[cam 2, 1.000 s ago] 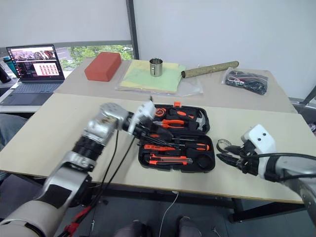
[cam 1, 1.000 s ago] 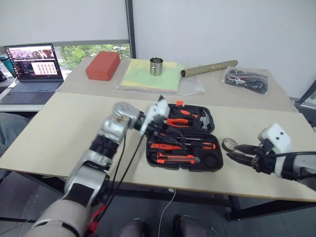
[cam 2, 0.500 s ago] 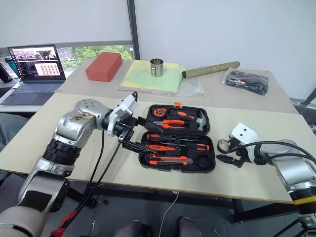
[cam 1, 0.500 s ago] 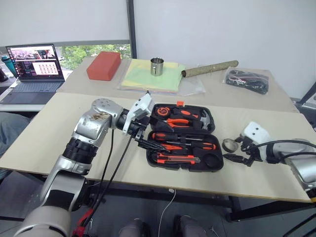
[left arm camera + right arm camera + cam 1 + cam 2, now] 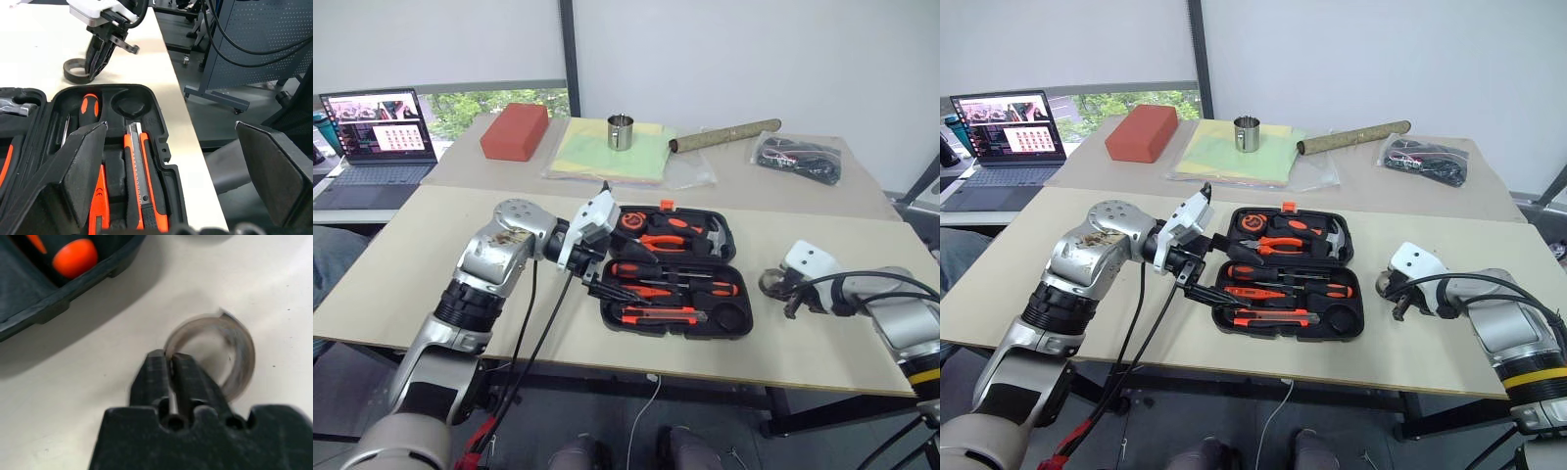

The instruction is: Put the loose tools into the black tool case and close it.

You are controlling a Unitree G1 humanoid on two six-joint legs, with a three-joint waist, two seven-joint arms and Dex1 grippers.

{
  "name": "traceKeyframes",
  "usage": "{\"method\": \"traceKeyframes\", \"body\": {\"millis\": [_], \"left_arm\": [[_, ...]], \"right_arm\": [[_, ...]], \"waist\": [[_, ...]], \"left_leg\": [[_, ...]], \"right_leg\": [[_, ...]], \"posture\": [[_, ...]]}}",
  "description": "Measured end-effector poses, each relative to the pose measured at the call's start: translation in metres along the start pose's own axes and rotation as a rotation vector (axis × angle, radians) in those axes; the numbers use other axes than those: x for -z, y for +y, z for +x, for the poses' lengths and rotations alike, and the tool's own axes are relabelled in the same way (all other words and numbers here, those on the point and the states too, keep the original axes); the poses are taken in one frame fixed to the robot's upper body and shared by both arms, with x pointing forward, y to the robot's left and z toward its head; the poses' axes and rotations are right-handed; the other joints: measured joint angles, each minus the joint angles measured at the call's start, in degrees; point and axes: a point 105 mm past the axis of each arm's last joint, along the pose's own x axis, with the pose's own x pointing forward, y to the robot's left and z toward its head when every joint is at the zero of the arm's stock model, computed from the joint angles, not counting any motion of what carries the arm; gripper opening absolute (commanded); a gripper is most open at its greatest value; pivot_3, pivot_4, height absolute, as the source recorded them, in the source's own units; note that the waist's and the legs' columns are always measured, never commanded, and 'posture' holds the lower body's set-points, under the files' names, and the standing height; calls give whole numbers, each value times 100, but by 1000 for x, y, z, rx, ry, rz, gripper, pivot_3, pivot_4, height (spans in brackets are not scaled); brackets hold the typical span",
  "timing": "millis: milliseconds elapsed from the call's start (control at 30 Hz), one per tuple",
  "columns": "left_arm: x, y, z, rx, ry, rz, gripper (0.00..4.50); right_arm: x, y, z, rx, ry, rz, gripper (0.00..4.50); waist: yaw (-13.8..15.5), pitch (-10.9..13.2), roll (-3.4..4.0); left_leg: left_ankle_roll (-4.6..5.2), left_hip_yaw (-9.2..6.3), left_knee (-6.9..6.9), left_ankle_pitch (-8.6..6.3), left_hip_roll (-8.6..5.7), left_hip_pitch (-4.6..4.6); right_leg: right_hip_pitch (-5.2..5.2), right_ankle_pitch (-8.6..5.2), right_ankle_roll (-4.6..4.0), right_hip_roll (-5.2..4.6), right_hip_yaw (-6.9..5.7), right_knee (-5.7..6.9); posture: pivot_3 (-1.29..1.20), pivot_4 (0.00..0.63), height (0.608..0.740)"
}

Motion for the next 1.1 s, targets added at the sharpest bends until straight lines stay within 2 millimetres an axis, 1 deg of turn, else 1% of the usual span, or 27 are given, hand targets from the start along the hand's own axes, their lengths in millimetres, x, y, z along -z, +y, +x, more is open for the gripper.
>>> {"method": "traceKeyframes", "body": {"millis": [67, 133, 167, 200, 233, 300, 333, 367, 433, 500, 600, 667, 700, 767, 833, 900, 967, 1033, 1067, 1100], "left_arm": [[1, 0, 0, 0, 1, -2, 4500], [2, -1, 0, 8, 11, 14, 4500], [4, -1, 0, 11, 24, 17, 4500], [7, -3, -3, 16, 46, 23, 4500], [9, -3, -4, 16, 56, 22, 4500], [15, -5, -5, 18, 82, 38, 4500], [17, -5, -5, 20, 86, 38, 4500], [19, -5, -5, 20, 87, 38, 4500], [21, -5, -5, 17, 87, 32, 4500], [21, -5, -5, 14, 87, 32, 4500], [21, -4, -5, 8, 86, 33, 4500], [21, -4, -5, 6, 87, 33, 4500], [21, -4, -5, 6, 87, 33, 4500], [21, -4, -6, 3, 88, 32, 4500], [21, -4, -6, -1, 89, 32, 4500], [21, -3, -6, -3, 88, 32, 4500], [21, -3, -6, -11, 88, 33, 4500], [21, -2, -6, -17, 88, 33, 4500], [21, -2, -7, -21, 89, 32, 4500], [22, -1, -8, -26, 91, 30, 4500]], "right_arm": [[0, 2, -1, -8, -6, 12, 10], [-8, 5, -7, -29, -48, 37, 10], [-18, 8, -13, -51, -93, 47, 10], [-37, 14, -24, -99, -170, 63, 10], [-45, 17, -30, -115, -204, 57, 10], [-75, 34, -49, -198, -302, 48, 10], [-83, 42, -54, -223, -322, 28, 10], [-87, 53, -56, -250, -321, 8, 10], [-83, 68, -52, -294, -292, 3, 10], [-72, 84, -43, -344, -236, 18, 10], [-61, 90, -34, -329, -181, 13, 10], [-52, 93, -28, -316, -133, -4, 761], [-50, 93, -27, -315, -123, -8, 890], [-46, 95, -27, -320, -101, -25, 1566], [-49, 95, -29, -316, -101, -50, 2346], [-50, 99, -30, -335, -104, -56, 2884], [-52, 106, -31, -375, -111, -60, 3657], [-53, 108, -33, -389, -113, -69, 4256], [-53, 108, -34, -394, -113, -68, 4479], [-54, 108, -35, -395, -115, -64, 4479]], "waist": [[-3, 0, 0], [-5, 4, 8], [-7, 8, 15], [-12, 13, 24], [-24, 15, 27], [-28, 15, 27], [-24, 15, 27], [-16, 15, 27], [17, 15, 26], [59, 15, 27], [87, 15, 27], [97, 15, 27], [97, 15, 27], [95, 15, 27], [94, 15, 26], [95, 15, 26], [97, 15, 26], [100, 15, 26], [101, 15, 26], [100, 15, 26]], "left_leg": [[-2, 0, 0, 1, 1, 1], [-2, -1, 0, 1, 1, 1], [-2, -1, 0, 1, 1, 0], [-2, -1, 0, 1, 2, 0], [-2, -1, 0, 1, 5, 2], [-2, -6, 0, 1, 14, 2], [-2, -8, 0, 0, 16, 3], [-3, -9, 0, 0, 16, 2], [-2, -9, 1, 0, 15, 0], [-1, -8, 2, -1, 6, -6], [-1, -8, 2, -1, 2, -7], [-1, -8, 2, 0, 2, -8], [0, -8, 2, 0, 2, -8], [0, -8, 2, 0, 3, -7], [0, -8, 2, 0, 5, -5], [0, -8, 2, 0, 6, -6], [0, -8, 2, 0, 5, -6], [0, -8, 2, 0, 5, -7], [0, -8, 2, 0, 4, -7], [0, -8, 2, 0, 5, -7]], "right_leg": [[0, 1, -1, 0, 1, 1], [-1, 3, -4, -3, 4, 2], [-1, 7, -12, -4, 5, 2], [-2, 17, -29, -5, 9, 2], [-2, 23, -41, -5, 12, 2], [0, 25, -53, -2, 12, -1], [1, 24, -55, -1, 11, -1], [1, 23, -55, -1, 10, -2], [1, 11, -33, -4, 10, -2], [-4, 7, -19, -10, 11, -2], [-4, 9, -15, -12, 12, -3], [-5, 9, -15, -11, 12, -2], [-6, 9, -16, -10, 12, -2], [-5, 7, -18, -7, 11, -1], [-4, 7, -17, -4, 8, -2], [-4, 6, -17, -2, 8, -3], [-4, 5, -15, -2, 9, -2], [-4, 6, -15, -2, 8, -3], [-4, 6, -14, -3, 8, -3], [-4, 6, -14, -3, 8, -3]], "posture": [[0, 150, 740], [0, 150, 740], [0, 150, 740], [0, 150, 740], [0, 150, 740], [0, 150, 740], [0, 150, 740], [0, 150, 740], [0, 150, 740], [0, 150, 740], [0, 150, 740], [0, 150, 740], [0, 150, 740], [0, 150, 740], [0, 150, 740], [0, 150, 740], [0, 150, 740], [0, 150, 740], [0, 150, 740], [0, 150, 740]]}}
